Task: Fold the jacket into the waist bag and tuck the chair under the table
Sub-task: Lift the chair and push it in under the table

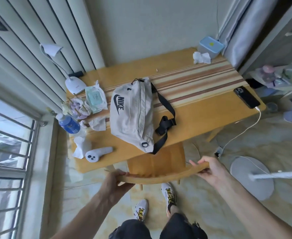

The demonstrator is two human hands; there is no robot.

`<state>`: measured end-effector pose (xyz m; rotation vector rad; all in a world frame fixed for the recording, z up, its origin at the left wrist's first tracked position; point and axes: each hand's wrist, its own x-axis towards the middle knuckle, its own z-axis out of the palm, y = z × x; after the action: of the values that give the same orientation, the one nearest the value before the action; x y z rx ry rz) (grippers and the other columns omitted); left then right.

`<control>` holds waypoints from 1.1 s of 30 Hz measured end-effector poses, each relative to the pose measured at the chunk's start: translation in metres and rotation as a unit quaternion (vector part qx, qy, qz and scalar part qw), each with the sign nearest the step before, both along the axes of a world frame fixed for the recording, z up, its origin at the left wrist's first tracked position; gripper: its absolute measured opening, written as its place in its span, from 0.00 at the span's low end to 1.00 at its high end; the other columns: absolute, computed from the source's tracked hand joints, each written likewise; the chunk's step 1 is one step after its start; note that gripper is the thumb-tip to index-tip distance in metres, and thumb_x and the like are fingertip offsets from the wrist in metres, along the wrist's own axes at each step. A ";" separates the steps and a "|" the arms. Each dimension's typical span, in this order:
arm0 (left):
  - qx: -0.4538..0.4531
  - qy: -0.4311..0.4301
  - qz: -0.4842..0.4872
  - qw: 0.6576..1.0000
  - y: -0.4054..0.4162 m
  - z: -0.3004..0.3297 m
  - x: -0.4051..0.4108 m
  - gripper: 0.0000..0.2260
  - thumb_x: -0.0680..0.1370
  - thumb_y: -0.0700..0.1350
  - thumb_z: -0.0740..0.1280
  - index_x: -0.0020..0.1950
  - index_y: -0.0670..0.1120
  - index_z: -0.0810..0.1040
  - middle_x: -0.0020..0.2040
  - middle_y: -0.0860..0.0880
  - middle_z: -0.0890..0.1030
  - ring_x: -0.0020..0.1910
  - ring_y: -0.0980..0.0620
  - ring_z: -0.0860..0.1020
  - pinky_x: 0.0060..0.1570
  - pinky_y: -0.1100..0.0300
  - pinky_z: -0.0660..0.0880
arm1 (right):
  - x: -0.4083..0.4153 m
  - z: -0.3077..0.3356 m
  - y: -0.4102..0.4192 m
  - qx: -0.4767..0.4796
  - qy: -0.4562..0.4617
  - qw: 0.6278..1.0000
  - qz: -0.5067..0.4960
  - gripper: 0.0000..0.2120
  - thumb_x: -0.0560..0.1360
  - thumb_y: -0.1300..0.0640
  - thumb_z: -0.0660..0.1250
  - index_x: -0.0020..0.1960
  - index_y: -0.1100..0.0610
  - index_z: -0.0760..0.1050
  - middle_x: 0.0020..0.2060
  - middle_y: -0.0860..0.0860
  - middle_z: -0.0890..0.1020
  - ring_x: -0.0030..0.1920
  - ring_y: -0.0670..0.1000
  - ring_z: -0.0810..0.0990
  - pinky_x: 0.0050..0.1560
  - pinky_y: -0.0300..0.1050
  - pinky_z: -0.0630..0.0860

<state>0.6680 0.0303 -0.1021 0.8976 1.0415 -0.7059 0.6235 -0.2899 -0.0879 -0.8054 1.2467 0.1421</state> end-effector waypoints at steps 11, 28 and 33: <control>0.048 -0.013 0.102 0.994 -0.092 -0.043 0.049 0.20 0.67 0.29 0.66 0.57 0.39 0.73 0.52 0.36 0.80 0.43 0.39 0.86 0.51 0.46 0.83 | 0.095 -0.045 -0.092 0.033 -0.021 0.998 0.046 0.33 0.74 0.77 0.57 0.77 0.63 0.58 0.50 0.56 0.73 0.57 0.62 0.81 0.57 0.59 0.77; 0.440 0.017 -0.183 0.879 -0.109 -0.038 0.055 0.22 0.72 0.49 0.77 0.58 0.37 0.77 0.50 0.38 0.81 0.47 0.39 0.80 0.44 0.53 0.74 | 0.104 -0.063 -0.102 -0.291 0.090 0.913 0.271 0.20 0.73 0.62 0.72 0.58 0.55 0.65 0.52 0.58 0.79 0.46 0.59 0.79 0.52 0.56 0.80; 0.552 -0.072 -0.405 0.725 -0.118 -0.028 0.037 0.22 0.79 0.57 0.62 0.69 0.49 0.76 0.70 0.39 0.72 0.70 0.38 0.70 0.64 0.47 0.71 | 0.086 -0.069 -0.111 -0.519 -0.001 0.696 0.497 0.10 0.77 0.51 0.68 0.56 0.52 0.76 0.56 0.56 0.77 0.56 0.58 0.77 0.49 0.52 0.78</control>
<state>0.7048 -0.0875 -0.1301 2.5228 0.8426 -0.6484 0.7091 -0.4012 -0.1565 -2.4501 0.6554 0.3077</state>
